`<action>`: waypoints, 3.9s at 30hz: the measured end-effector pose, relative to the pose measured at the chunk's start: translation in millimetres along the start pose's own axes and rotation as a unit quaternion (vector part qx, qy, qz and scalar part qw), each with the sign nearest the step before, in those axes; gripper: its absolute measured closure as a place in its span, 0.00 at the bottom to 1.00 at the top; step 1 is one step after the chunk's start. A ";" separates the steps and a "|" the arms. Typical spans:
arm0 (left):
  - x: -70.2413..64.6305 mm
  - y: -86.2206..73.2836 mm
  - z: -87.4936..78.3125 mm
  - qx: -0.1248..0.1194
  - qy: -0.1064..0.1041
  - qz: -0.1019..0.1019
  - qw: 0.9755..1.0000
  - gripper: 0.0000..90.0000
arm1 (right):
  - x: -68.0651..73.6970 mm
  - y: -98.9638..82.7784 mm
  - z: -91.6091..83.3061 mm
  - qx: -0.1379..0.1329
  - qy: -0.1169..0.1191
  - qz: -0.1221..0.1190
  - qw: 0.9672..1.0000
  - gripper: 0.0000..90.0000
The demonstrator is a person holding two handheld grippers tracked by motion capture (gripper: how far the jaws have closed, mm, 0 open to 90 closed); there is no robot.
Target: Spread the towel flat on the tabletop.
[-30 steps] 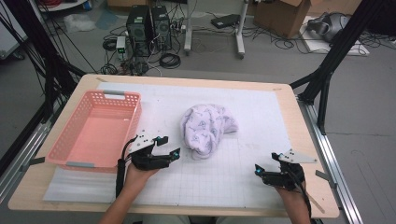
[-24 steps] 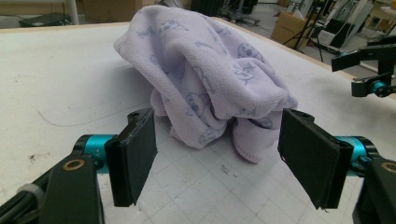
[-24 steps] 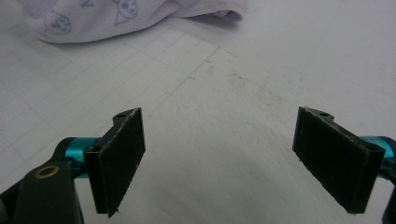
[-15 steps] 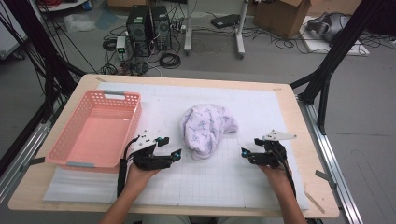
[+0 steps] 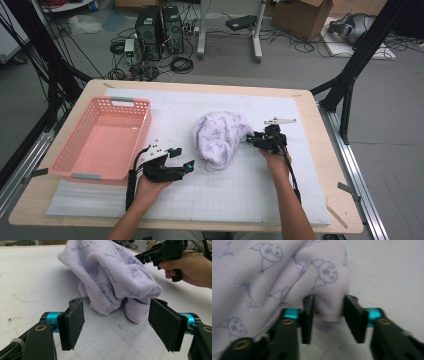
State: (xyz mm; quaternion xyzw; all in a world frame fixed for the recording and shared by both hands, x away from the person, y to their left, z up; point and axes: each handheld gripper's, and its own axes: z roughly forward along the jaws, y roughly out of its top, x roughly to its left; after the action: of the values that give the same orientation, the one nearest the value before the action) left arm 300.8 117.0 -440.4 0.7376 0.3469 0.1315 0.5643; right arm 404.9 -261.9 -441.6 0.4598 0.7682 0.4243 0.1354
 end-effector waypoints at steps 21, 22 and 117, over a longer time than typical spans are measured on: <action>6.1 0.8 -3.4 -0.017 0.008 -0.029 0.999 0.33 | 49.8 -65.6 -126.7 0.024 -0.014 -0.133 0.991 0.93; 6.1 0.8 -3.2 -0.017 0.008 -0.030 0.999 0.33 | 49.7 -70.7 -129.3 0.033 -0.012 -0.132 0.991 0.93; 8.4 -5.5 3.5 0.010 0.008 -0.020 1.000 0.37 | 10.7 -48.3 -85.0 0.061 0.005 -0.095 0.994 0.95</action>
State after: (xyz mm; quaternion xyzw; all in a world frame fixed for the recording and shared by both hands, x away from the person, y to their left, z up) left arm 306.9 120.6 -448.3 0.7352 0.3675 0.1224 0.5562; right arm 319.7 -308.4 -425.8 0.3895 0.8337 0.3643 0.1428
